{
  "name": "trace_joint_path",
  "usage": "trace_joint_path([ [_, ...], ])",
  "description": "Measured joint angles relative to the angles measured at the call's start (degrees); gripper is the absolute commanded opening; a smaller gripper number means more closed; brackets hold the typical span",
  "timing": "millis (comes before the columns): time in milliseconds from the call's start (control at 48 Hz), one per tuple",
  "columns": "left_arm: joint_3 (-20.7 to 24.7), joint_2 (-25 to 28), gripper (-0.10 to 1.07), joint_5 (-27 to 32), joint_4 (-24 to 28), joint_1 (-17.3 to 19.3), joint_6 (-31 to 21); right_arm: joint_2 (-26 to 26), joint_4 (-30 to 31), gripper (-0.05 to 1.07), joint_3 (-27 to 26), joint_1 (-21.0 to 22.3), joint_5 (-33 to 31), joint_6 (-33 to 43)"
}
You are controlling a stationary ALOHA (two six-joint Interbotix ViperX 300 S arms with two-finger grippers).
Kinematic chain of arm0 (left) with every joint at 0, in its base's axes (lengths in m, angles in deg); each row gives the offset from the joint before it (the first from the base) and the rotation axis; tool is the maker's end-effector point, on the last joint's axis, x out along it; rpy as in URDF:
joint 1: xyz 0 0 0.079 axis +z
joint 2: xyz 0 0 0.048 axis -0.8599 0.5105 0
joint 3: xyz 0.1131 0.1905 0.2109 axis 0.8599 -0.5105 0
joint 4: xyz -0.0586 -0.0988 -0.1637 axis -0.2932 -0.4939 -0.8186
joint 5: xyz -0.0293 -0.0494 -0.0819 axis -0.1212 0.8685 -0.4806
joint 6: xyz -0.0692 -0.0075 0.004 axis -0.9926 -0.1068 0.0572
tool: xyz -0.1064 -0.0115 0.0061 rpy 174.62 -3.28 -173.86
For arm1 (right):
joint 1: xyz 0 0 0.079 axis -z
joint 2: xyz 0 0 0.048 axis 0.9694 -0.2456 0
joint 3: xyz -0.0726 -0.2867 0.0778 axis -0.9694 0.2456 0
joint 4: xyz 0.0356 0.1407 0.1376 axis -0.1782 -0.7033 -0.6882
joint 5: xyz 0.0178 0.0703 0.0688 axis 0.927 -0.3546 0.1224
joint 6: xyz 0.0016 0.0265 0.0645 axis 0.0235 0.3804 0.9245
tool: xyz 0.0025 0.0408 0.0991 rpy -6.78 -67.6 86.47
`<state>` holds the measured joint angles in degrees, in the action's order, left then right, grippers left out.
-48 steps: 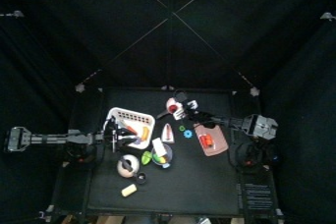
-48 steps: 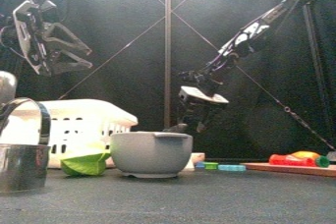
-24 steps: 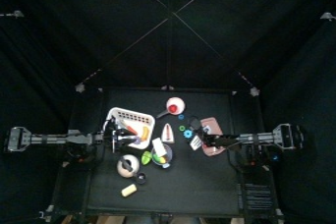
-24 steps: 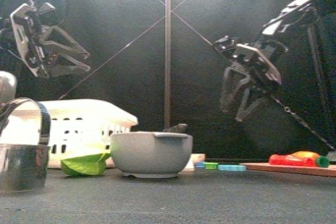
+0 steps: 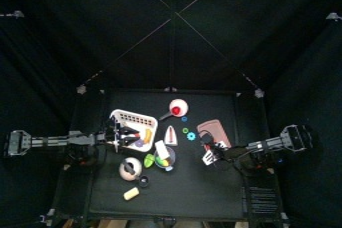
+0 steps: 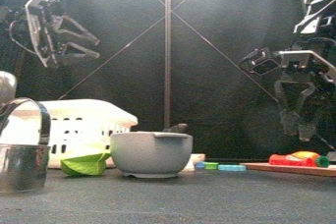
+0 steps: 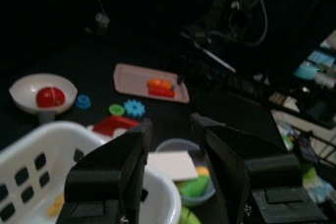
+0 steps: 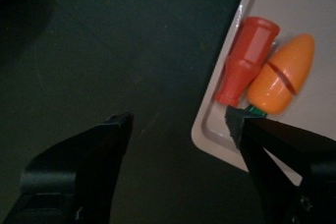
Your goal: Push plate upwards
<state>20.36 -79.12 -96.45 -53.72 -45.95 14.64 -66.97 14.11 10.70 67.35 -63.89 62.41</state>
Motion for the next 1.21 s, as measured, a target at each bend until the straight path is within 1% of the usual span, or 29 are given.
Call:
trace_joint_path([
  [125,3.0,0.4,0.79,0.0,0.0,2.0,0.1,0.5,-0.2,1.04,0.0,-0.3,-1.0,1.1],
  [250,4.4,1.5,0.79,-0.5,0.0,4.0,0.1,1.8,-0.3,1.03,0.0,-0.3,-2.4,1.1],
  [375,4.0,3.0,0.79,-0.9,-0.4,5.7,-0.1,4.0,-1.6,1.03,-0.1,-0.3,-4.8,1.1],
  [500,3.1,3.4,0.79,-1.2,-0.5,6.3,0.0,6.2,-2.1,1.03,0.0,-0.3,-7.1,0.8],
  [604,2.8,3.3,0.79,-1.3,-0.5,6.6,0.0,8.3,-1.4,1.03,1.1,-0.2,-7.4,1.0],
  [729,2.5,3.4,0.79,-1.3,-0.6,6.8,0.0,10.4,-1.3,1.02,1.3,-0.1,-6.6,1.1],
  [812,2.5,3.5,0.79,-1.4,-0.6,6.9,0.0,10.7,-1.4,0.98,1.8,-0.1,-6.4,1.2],
  [938,2.5,3.3,0.79,-1.7,-0.6,7.0,0.0,9.8,-2.2,0.89,3.2,-0.3,-5.8,1.3],
  [1042,1.9,3.3,0.79,-1.8,-0.6,7.0,-0.1,8.6,-2.8,0.84,4.0,-0.3,-4.0,0.9],
  [1208,1.6,3.4,0.79,-1.8,-0.7,7.0,-0.1,7.3,-2.4,0.83,5.5,-0.3,0.4,0.9],
])
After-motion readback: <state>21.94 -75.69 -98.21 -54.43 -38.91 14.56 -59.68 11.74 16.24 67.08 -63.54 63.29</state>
